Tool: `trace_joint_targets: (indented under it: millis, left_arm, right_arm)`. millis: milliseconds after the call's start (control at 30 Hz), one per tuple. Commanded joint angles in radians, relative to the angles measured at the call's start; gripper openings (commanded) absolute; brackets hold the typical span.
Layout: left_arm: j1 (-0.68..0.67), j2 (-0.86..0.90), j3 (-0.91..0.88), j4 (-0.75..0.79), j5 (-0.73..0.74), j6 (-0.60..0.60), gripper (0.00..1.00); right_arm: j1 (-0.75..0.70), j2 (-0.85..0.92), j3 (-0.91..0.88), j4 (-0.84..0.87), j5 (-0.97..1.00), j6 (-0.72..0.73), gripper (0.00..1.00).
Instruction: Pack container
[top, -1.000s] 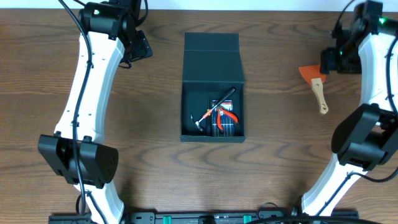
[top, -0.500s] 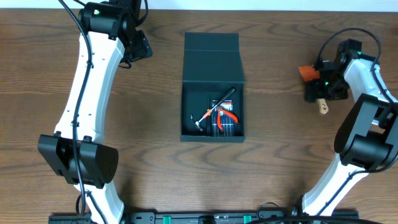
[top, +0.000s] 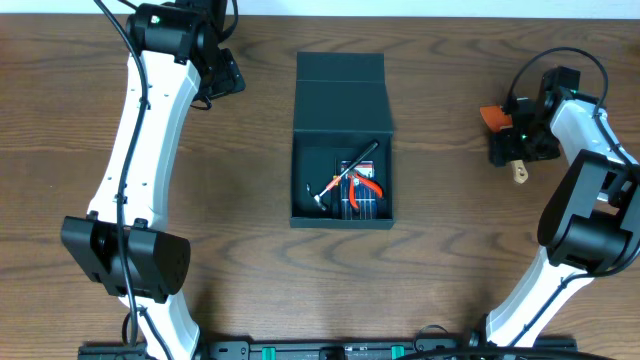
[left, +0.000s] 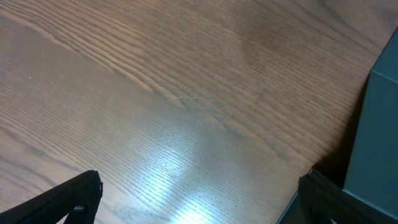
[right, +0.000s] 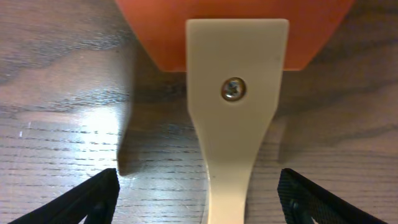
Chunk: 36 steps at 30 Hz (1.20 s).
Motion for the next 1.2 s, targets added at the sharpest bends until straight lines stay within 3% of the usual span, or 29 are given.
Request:
trace_joint_targets:
  millis: [0, 367, 567, 667, 767, 933, 1033, 1167]
  left_arm:
    - [0.002, -0.008, 0.009, -0.003, -0.012, -0.013, 0.99]
    - [0.002, -0.008, 0.009, -0.003, -0.012, -0.013, 0.99]
    - [0.002, -0.008, 0.009, -0.003, -0.012, -0.013, 0.99]
    - [0.002, -0.008, 0.009, -0.003, -0.012, -0.013, 0.99]
    - [0.002, -0.008, 0.009, -0.003, -0.012, -0.013, 0.99]
    - [0.002, -0.008, 0.009, -0.003, -0.012, -0.013, 0.98]
    - [0.002, -0.008, 0.009, -0.003, -0.012, -0.013, 0.99]
    - [0.002, -0.008, 0.009, -0.003, -0.012, -0.013, 0.98]
  right_arm:
    - [-0.021, 0.003, -0.005, 0.003, 0.011, -0.006, 0.82]
    - [-0.021, 0.036, -0.01, 0.032, -0.001, -0.003, 0.83]
    - [-0.021, 0.048, -0.01, 0.04, -0.015, 0.005, 0.78]
    - [-0.021, 0.052, -0.01, 0.04, -0.015, 0.005, 0.67]
    - [-0.021, 0.053, -0.01, 0.035, -0.015, 0.005, 0.47]
    - [-0.021, 0.053, -0.01, 0.032, -0.016, 0.013, 0.29]
    - [-0.021, 0.053, -0.01, 0.033, -0.016, 0.03, 0.01]
    - [-0.021, 0.053, -0.008, 0.033, -0.02, 0.06, 0.01]
